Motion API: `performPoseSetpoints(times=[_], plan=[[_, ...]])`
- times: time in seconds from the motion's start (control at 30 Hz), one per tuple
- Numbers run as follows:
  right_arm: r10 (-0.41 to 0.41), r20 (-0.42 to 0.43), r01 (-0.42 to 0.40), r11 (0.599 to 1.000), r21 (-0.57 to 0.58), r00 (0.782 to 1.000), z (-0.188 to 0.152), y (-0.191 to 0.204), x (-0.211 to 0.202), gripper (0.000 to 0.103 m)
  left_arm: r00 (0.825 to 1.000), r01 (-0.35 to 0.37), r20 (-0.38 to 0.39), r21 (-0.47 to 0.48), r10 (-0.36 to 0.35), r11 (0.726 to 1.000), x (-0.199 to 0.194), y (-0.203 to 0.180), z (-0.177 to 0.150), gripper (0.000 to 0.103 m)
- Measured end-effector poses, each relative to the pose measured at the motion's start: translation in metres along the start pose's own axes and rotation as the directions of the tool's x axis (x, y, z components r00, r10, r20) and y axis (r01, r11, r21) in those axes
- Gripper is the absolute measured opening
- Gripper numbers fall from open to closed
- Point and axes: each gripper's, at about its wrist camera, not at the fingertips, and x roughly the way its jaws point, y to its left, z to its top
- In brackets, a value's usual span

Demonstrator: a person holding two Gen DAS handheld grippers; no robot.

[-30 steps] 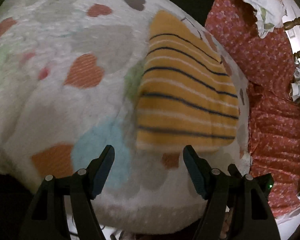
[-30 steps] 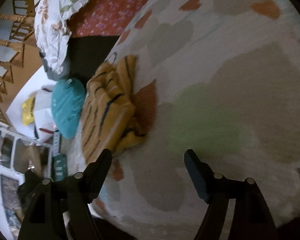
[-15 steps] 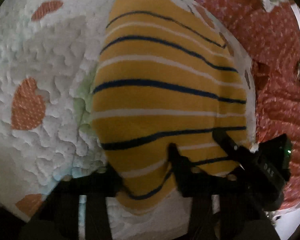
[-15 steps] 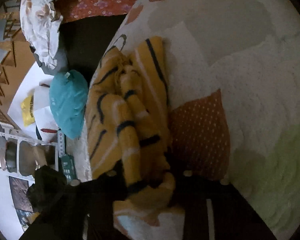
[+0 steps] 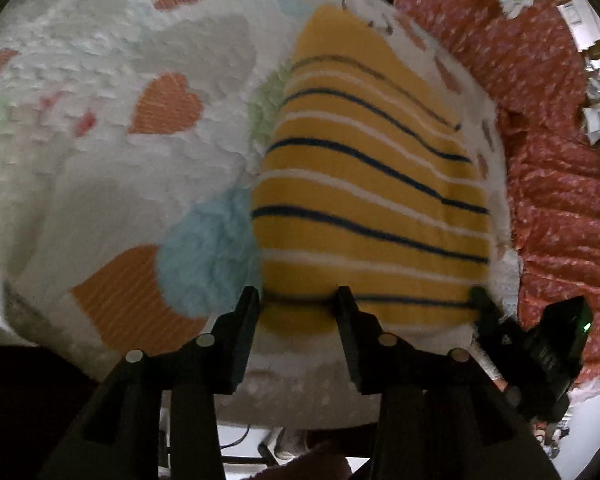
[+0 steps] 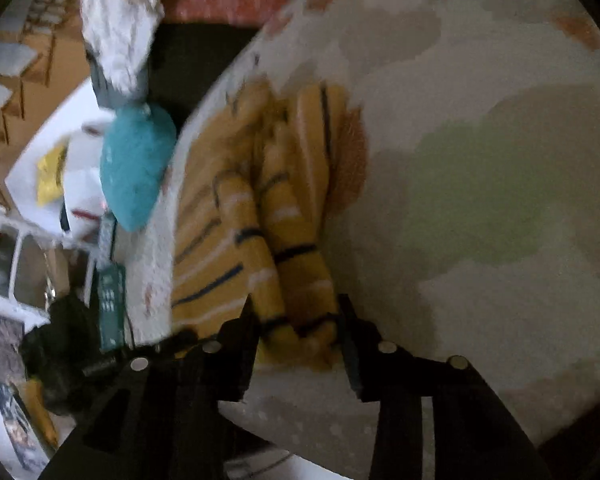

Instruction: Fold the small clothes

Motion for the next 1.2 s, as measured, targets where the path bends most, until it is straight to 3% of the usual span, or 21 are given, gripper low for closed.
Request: performPoseSetpoints(times=[0.03,0.13,0.2,0.27,0.37,0.4,0.43,0.5,0.57,0.7,0.77,0.9,0.97,1.03,1.1,1.2], plan=[[-0.014,0.052,0.016,0.999,-0.032,0.999,0.011,0.009,-0.013,0.042,1.0,-0.013,0.023,0.018,0.012,1.0,-0.008,-0.002,-0.006,0.039],[0.001,0.085,0.005,0.998,-0.066,0.996,0.044,0.03,-0.013,0.042,0.991,-0.079,0.114,0.086,0.069,0.993,-0.034,-0.01,-0.021,0.039],[0.017,0.062,-0.012,0.996,-0.093,0.998,0.07,0.047,0.007,0.041,0.986,-0.087,0.148,0.104,0.071,0.991,-0.047,-0.013,-0.029,0.04],[-0.07,0.039,0.074,0.991,-0.113,0.997,0.093,0.058,0.04,0.044,0.985,-0.078,0.164,0.107,0.06,0.991,-0.054,-0.014,-0.035,0.04],[-0.123,-0.044,0.119,0.989,-0.088,0.991,0.11,0.061,0.086,0.044,0.983,-0.078,0.174,0.104,0.059,0.992,-0.065,-0.005,-0.045,0.04],[-0.106,-0.063,0.102,0.993,-0.065,0.992,0.111,0.059,0.094,0.041,0.983,-0.079,0.174,0.097,0.061,0.992,-0.064,-0.003,-0.045,0.04],[-0.043,-0.094,0.039,0.998,-0.044,0.995,0.113,0.06,0.099,0.011,0.983,-0.079,0.173,0.09,0.062,0.993,-0.065,0.0,-0.046,0.04],[-0.048,-0.099,0.043,0.997,-0.06,0.994,0.113,0.065,0.099,0.01,0.984,-0.077,0.168,0.069,0.065,0.995,-0.065,0.009,-0.047,0.04],[-0.132,-0.069,0.123,0.986,-0.114,0.989,0.115,0.066,0.091,0.008,0.984,-0.079,0.163,0.051,0.069,0.996,-0.065,0.018,-0.047,0.04],[-0.286,-0.045,0.282,0.956,-0.085,0.957,0.119,0.044,0.089,0.008,0.99,-0.049,0.131,0.007,0.047,0.999,-0.056,0.032,-0.043,0.04],[-0.38,-0.035,0.371,0.917,-0.146,0.925,0.114,0.045,0.098,0.008,0.991,-0.053,0.127,0.008,0.052,0.999,-0.053,0.031,-0.044,0.04],[-0.442,-0.039,0.419,0.87,-0.259,0.896,0.111,0.059,0.1,0.014,0.99,-0.055,0.13,0.016,0.052,0.998,-0.054,0.026,-0.045,0.04],[-0.42,0.034,0.415,0.876,-0.246,0.907,0.112,0.071,0.076,0.022,0.988,-0.064,0.139,0.025,0.06,0.998,-0.056,0.024,-0.046,0.041],[-0.382,0.144,0.407,0.877,-0.254,0.913,0.107,0.089,0.05,0.022,0.987,-0.078,0.146,0.028,0.073,0.997,-0.056,0.023,-0.047,0.043],[-0.313,0.197,0.359,0.891,-0.279,0.929,0.097,0.104,0.031,0.022,0.987,-0.081,0.142,0.024,0.077,0.996,-0.054,0.021,-0.048,0.043],[-0.223,0.157,0.261,0.919,-0.295,0.962,0.081,0.111,0.031,0.022,0.988,-0.085,0.135,0.026,0.08,0.996,-0.052,0.016,-0.051,0.043]])
